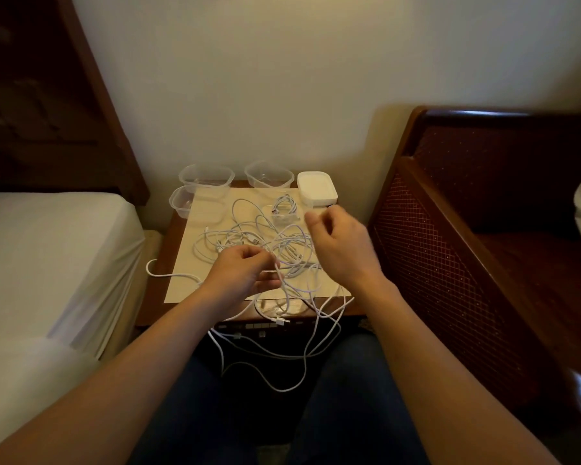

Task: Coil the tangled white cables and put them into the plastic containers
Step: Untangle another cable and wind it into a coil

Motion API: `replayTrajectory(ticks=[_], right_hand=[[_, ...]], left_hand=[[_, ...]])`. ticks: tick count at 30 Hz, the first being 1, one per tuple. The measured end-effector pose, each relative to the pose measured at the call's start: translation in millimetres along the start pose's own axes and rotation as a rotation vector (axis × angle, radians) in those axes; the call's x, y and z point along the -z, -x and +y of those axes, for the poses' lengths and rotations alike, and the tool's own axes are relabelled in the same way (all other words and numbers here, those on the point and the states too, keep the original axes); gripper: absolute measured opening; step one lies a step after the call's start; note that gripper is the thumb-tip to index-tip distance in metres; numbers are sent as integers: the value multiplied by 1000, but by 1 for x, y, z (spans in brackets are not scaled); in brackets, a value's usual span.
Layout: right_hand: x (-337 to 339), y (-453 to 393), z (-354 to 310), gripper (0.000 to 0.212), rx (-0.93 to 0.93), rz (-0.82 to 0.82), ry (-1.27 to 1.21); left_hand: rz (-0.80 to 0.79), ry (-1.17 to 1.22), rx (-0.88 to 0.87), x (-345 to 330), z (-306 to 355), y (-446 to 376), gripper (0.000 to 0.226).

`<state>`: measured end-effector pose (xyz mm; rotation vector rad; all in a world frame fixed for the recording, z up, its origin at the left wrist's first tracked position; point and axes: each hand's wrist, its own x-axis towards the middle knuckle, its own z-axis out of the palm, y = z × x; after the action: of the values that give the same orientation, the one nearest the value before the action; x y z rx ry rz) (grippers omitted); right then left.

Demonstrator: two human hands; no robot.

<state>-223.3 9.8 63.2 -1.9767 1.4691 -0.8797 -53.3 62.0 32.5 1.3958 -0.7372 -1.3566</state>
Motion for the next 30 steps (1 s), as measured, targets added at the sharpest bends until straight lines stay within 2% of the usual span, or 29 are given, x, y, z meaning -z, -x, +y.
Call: replayTrajectory(ticks=[1,3,5,8,11,12,16,20,23,26,28,30], right_hand=[[-3,5,-2,42,13,-132,-146],[-12,13,-1,53,-26,-334,-332],[-22,20,6,60,-55,-364,-370],[-31,27,14,30,-119,-427,-536],[-31,32,15,10,-152,-478,-661],[-30,34,13,10,-156,-487,-694],[-14,37,-2,33,-214,-586,-931],[0,33,-17,37,-232,-817,-1341],[8,28,-26,40,-259,-938,-1602],[15,24,-28,41,-297,-1109,-1771],[18,23,-30,40,-286,-1209,-1833],[20,22,-37,41,-240,-1189,-1815]], left_hand=[[-12,24,-4,-2,3,2,3],[-28,48,-33,-5,9,6,8],[-5,31,-84,-7,16,9,15],[73,-148,-197,-5,23,10,12],[69,-237,-269,-3,23,9,5],[58,-230,-276,-3,22,9,5],[41,-215,-327,-8,15,7,10],[-119,-187,-398,-21,12,10,21],[-151,-215,-465,-33,18,8,12],[-174,-258,-531,-30,29,1,12],[-230,-206,-557,-50,40,13,14],[-240,-70,-697,-73,43,26,10]])
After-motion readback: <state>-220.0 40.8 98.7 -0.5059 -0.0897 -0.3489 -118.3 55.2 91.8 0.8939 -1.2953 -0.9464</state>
